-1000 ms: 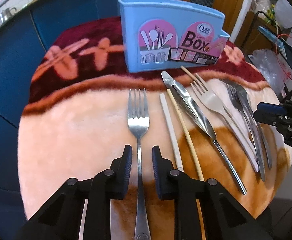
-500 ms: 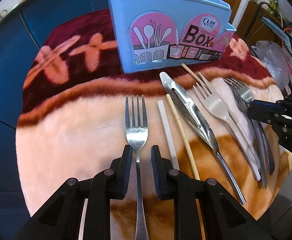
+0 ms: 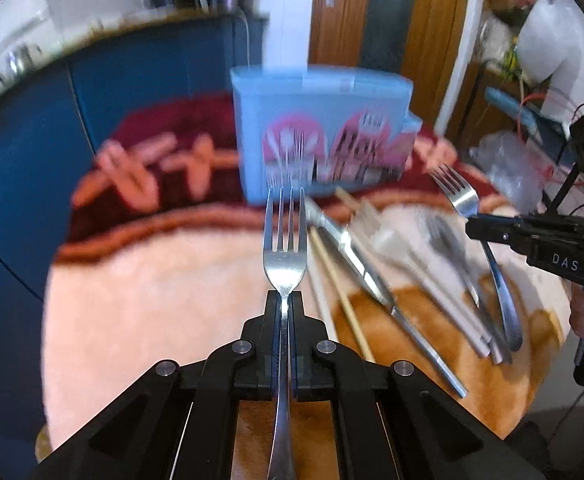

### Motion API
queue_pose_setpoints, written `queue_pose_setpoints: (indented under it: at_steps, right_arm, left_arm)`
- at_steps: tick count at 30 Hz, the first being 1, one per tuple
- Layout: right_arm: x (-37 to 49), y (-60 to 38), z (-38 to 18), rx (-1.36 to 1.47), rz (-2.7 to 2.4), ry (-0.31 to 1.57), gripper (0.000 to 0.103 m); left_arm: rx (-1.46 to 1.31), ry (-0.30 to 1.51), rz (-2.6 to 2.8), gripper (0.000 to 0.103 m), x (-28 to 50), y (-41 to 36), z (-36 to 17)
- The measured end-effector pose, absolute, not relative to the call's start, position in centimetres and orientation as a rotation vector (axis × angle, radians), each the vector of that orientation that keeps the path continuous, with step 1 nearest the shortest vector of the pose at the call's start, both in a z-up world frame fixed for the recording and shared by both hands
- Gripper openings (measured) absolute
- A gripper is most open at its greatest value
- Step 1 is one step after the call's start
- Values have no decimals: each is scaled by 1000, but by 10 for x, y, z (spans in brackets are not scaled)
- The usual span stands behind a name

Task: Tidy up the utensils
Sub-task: 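Grasp a silver fork with the left tool while the right tool grasps another silver fork, then lift both forks and lower them into the light-blue Box holder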

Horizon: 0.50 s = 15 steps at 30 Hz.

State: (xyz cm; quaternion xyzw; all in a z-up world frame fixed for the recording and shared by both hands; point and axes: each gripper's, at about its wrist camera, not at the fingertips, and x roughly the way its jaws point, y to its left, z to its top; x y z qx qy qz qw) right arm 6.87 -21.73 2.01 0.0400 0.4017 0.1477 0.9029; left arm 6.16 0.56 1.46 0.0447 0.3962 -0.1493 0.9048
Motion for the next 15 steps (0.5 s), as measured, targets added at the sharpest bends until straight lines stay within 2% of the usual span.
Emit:
queue_pose_setpoints:
  at_steps: [7,15]
  right_arm:
    - [48,-223,49,32,259,624,4]
    - [55,-226,85,29,230,453,4]
  left_arm:
    - [49,590,-340,3,40,-4,58]
    - [-14,434,-340,3,55,-8,101]
